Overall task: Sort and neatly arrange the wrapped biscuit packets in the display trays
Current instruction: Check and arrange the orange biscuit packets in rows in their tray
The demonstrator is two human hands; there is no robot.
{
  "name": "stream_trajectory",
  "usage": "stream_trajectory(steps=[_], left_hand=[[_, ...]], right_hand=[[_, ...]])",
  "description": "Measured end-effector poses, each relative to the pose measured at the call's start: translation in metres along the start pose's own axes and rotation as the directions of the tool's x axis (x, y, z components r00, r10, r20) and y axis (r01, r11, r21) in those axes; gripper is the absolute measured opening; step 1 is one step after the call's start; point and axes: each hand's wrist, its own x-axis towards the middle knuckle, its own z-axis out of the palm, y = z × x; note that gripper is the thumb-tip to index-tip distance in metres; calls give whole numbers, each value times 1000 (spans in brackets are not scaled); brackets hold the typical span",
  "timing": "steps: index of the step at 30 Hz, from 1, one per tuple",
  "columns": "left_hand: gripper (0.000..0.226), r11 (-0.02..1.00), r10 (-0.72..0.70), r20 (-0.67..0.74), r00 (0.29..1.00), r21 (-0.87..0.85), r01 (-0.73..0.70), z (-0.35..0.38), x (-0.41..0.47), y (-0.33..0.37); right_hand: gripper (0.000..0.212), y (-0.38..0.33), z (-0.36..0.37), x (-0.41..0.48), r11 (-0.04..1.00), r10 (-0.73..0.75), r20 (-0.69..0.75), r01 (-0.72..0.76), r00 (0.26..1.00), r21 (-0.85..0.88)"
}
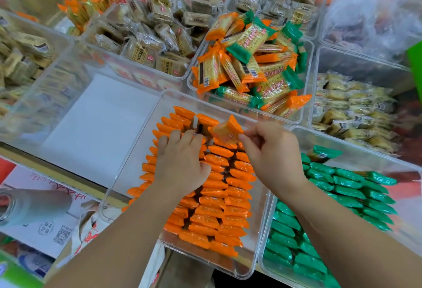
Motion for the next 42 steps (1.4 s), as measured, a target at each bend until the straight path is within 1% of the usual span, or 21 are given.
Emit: stream_trajectory(steps=[3, 7, 9, 13, 15, 16, 17, 18, 19, 20, 21, 22, 23, 26, 28, 31, 34, 37, 38, 40, 42], left_hand=[[71, 999, 21, 20, 1000, 42, -22, 0, -2, 0], [73, 997, 24, 115, 993, 72, -33, -6, 0, 6], [74, 998, 11, 148, 989, 63, -20, -13, 0, 8], [69, 997, -24, 160, 987, -72, 36, -31, -9, 15], [61, 969, -53, 134, 990, -232, 84, -45, -19, 19], [56, 919, -91, 127, 988, -371, 133, -54, -26, 22], [50, 818, -145, 156, 977, -537, 207, -63, -35, 26], [41, 656, -192, 225, 955, -695, 295, -73, -45, 32], [32, 443, -213, 309, 927, -815, 373, -82, -56, 38], [24, 222, -222, 381, 898, -877, 427, -92, -68, 44], [19, 37, -227, 435, 871, -890, 454, -99, -80, 49], [17, -80, -231, 458, 858, -888, 452, -105, -92, 51], [16, -116, -246, 454, 856, -891, 439, -107, -103, 51], [14, -78, -276, 430, 860, -901, 426, -106, -136, 47], [14, -103, -260, 439, 860, -898, 427, -107, -156, 45], [11, -105, -280, 418, 865, -908, 405, -111, -180, 43], [9, -81, -295, 394, 871, -918, 388, -117, -196, 44], [7, -103, -284, 386, 878, -922, 372, -119, -202, 42], [7, -109, -285, 383, 879, -924, 367, -119, -203, 41], [7, -122, -284, 382, 880, -924, 362, -118, -205, 39], [6, -162, -271, 405, 873, -913, 374, -116, -208, 36]], right_hand=[[15, 0, -11, -18, 994, 67, -9, -66, 998, 82], [13, 1, -18, -34, 962, 180, -6, -175, 984, 209], [13, 1, -24, -39, 950, 219, -14, -210, 976, 232], [11, -4, -37, -49, 962, 160, 17, -159, 987, 221], [7, -10, -47, -53, 923, 233, 59, -240, 971, 302], [7, -13, -53, -54, 885, 285, 92, -299, 954, 358], [6, -16, -59, -56, 838, 331, 128, -354, 935, 416], [7, -20, -66, -57, 792, 365, 160, -396, 917, 464], [7, -24, -72, -60, 753, 386, 186, -425, 904, 502], [7, -28, -78, -64, 721, 398, 206, -444, 894, 531], [7, -31, -83, -70, 691, 406, 228, -461, 885, 556], [8, -34, -87, -78, 664, 410, 250, -475, 877, 577], [8, -37, -91, -86, 639, 410, 278, -491, 869, 592], [14, -40, -100, -112, 554, 389, 403, -560, 829, 617], [26, -41, -105, -128, 491, 345, 511, -616, 787, 616], [24, -42, -108, -143, 449, 299, 610, -672, 734, 588], [26, -45, -108, -149, 394, 302, 626, -692, 719, 605], [28, -47, -108, -148, 285, 307, 630, -701, 713, 654], [25, -48, -107, -148, 274, 302, 627, -695, 718, 664], [17, -51, -106, -147, 293, 300, 608, -678, 735, 674], [19, -54, -105, -147, 319, 310, 579, -656, 754, 684]])
